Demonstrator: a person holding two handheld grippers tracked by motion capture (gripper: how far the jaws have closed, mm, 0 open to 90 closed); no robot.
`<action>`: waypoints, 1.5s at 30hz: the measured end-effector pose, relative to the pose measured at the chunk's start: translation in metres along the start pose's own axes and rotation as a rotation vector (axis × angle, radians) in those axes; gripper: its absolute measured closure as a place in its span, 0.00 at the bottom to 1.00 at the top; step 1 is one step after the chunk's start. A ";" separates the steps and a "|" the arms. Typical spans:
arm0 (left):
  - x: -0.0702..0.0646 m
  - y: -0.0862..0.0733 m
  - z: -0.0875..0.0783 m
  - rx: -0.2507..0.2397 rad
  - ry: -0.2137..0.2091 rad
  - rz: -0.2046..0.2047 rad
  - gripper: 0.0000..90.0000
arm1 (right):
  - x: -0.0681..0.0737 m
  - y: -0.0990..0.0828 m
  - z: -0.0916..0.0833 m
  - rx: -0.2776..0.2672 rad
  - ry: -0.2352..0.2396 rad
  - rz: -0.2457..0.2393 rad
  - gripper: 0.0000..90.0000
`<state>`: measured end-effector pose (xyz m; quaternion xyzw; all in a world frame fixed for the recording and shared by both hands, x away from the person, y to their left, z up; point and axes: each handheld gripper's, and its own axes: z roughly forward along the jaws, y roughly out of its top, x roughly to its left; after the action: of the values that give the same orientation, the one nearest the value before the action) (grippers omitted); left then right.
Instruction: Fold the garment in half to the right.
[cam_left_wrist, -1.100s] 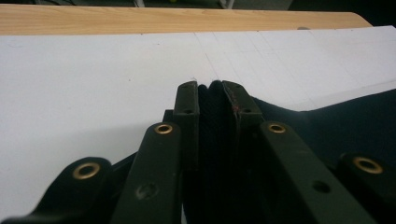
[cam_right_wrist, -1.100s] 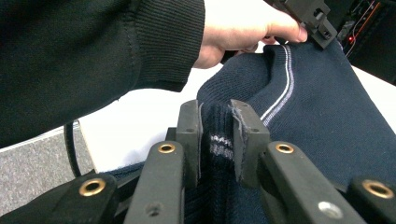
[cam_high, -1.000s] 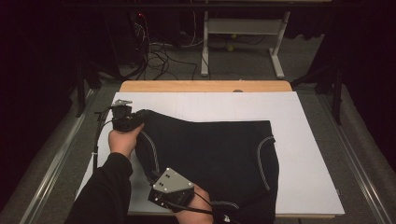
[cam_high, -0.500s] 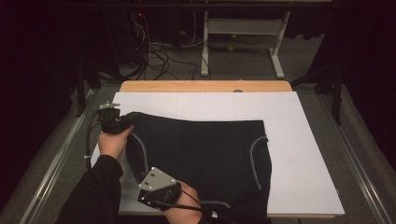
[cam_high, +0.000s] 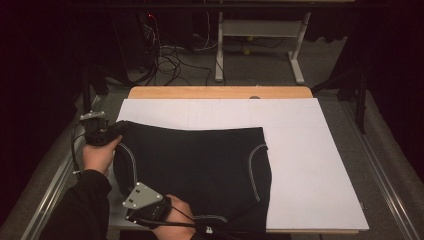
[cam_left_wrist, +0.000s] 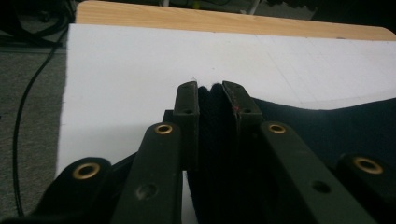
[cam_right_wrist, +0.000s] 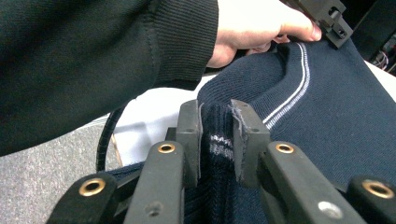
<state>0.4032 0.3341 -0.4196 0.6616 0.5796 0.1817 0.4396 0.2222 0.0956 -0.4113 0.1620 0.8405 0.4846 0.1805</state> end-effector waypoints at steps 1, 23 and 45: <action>0.002 0.000 -0.002 0.000 0.003 -0.001 0.82 | 0.002 0.002 0.002 -0.001 0.004 -0.001 0.85; -0.014 0.019 -0.022 0.020 0.017 0.034 0.82 | 0.003 0.006 -0.011 -0.040 -0.016 0.010 0.84; -0.098 0.033 0.032 0.045 -0.028 0.110 0.82 | -0.043 -0.041 -0.077 -0.097 -0.127 0.098 0.84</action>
<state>0.4219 0.2328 -0.3846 0.7048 0.5400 0.1832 0.4220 0.2209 -0.0011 -0.4052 0.2245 0.7938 0.5218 0.2172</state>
